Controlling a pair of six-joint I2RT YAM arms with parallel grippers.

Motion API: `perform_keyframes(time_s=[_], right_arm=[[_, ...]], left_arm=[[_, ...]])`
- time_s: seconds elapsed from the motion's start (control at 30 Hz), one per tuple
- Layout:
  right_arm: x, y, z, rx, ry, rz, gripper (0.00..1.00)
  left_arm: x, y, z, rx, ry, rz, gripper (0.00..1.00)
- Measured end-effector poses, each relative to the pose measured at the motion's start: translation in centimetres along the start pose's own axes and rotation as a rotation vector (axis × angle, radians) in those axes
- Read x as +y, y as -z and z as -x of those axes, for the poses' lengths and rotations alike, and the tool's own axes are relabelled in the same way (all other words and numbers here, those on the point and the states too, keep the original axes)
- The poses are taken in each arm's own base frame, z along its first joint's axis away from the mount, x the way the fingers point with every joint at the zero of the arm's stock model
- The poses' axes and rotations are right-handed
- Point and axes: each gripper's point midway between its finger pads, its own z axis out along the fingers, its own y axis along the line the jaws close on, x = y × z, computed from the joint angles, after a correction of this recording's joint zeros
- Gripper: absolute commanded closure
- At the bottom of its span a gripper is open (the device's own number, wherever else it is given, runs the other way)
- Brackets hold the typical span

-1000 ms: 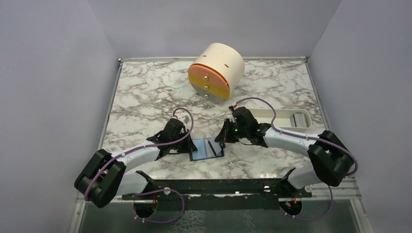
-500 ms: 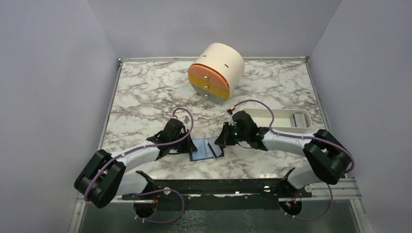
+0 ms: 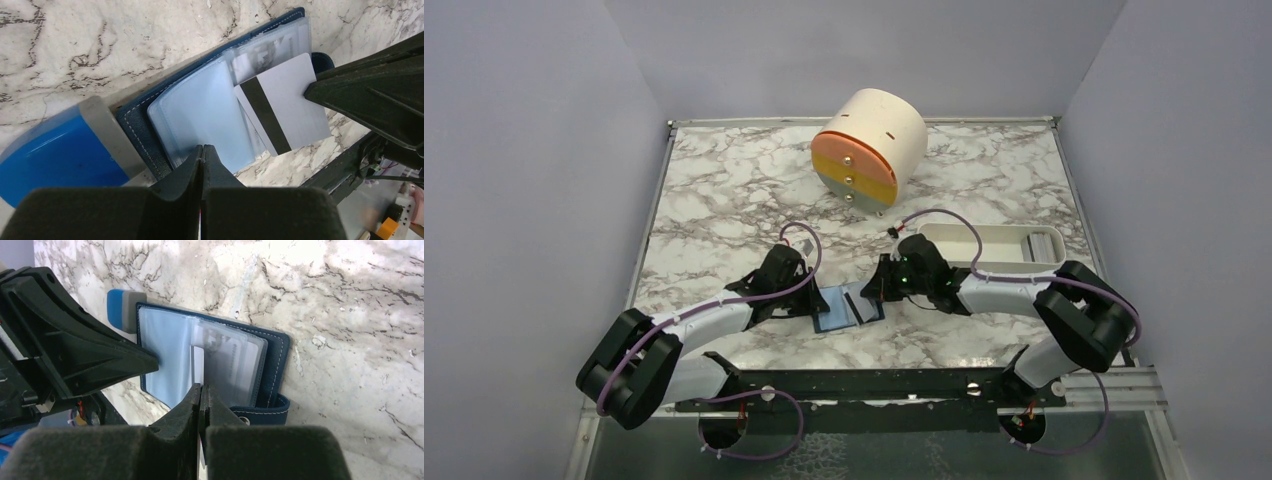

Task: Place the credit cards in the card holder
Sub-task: Insert the credit card into the card holder.

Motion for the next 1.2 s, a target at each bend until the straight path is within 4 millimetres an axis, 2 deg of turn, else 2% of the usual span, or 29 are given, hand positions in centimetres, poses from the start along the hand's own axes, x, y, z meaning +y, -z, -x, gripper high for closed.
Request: perform_keyframes(time_s=[0.27, 0.53, 0.73, 0.9, 1.07, 1.2], right_arm=[[0.0, -0.4, 0.1, -0.022, 0.006, 0.021, 0.99], [0.0, -0.2, 0.2, -0.032, 0.001, 0.021, 0.99], [-0.1, -0.1, 0.2, -0.036, -0.019, 0.008, 0.99], [-0.2, -0.1, 0.2, -0.036, -0.026, 0.004, 0.99], [-0.2, 0.0, 0.3, -0.041, -0.031, 0.003, 0.99], [-0.3, 0.2, 0.2, -0.047, -0.041, -0.001, 0.99]], left_arm=[[0.0, 0.0, 0.0, 0.001, 0.000, 0.001, 1.00], [0.4, 0.9, -0.1, 0.004, 0.009, 0.040, 0.77], [0.9, 1.8, 0.4, -0.026, 0.009, 0.087, 0.70], [1.6, 1.8, -0.1, -0.010, 0.016, 0.119, 0.70], [1.9, 1.5, -0.3, 0.002, 0.018, 0.129, 0.78], [1.8, 1.3, -0.1, -0.001, 0.017, 0.124, 0.81]])
